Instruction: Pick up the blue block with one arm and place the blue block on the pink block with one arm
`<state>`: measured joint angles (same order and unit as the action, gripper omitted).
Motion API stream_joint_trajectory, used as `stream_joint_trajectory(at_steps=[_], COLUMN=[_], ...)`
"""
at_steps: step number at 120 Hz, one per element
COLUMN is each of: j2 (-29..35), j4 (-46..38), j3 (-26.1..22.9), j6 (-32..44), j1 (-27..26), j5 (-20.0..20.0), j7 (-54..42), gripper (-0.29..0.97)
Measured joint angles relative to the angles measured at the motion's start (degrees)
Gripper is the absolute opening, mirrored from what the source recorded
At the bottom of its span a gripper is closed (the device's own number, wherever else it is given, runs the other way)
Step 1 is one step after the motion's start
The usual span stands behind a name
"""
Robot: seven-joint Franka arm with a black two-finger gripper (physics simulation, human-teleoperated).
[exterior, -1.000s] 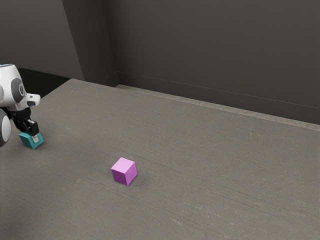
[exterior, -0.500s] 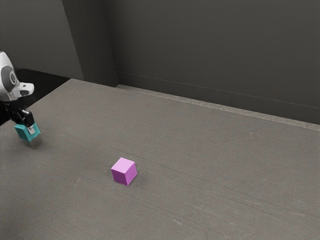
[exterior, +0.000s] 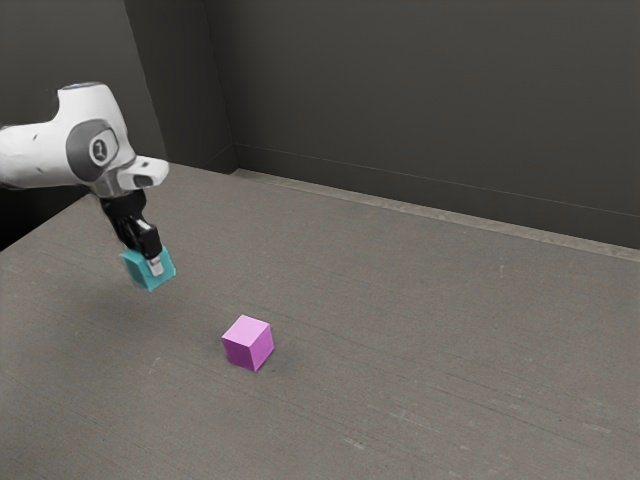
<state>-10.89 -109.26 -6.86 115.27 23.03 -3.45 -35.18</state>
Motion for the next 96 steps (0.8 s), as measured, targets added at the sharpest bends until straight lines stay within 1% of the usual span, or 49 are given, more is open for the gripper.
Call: stream_joint_trajectory(at_steps=[18,35,44,55,67,87,96], j2=[4.55,4.61,3.94,2.84,1.1,-0.17,-0.16], j4=[-4.86,-5.95,-6.76,-7.88,-8.12,-7.77,-7.77], j3=[-7.96,-13.62,-15.73,-17.22,-17.7,-17.86,-18.94], j6=[1.06,2.31,3.27,4.72,6.35,8.38,8.91], j1=[-0.09,0.07,-0.1,-0.02,0.07,0.18,0.22], j5=[1.47,1.64,1.66,1.73,2.48,5.96,7.94], j7=[8.63,18.33,23.37,28.94,34.1,40.92,43.11], gripper=[0.34,0.34,0.34,0.34,0.33,0.33,0.32])
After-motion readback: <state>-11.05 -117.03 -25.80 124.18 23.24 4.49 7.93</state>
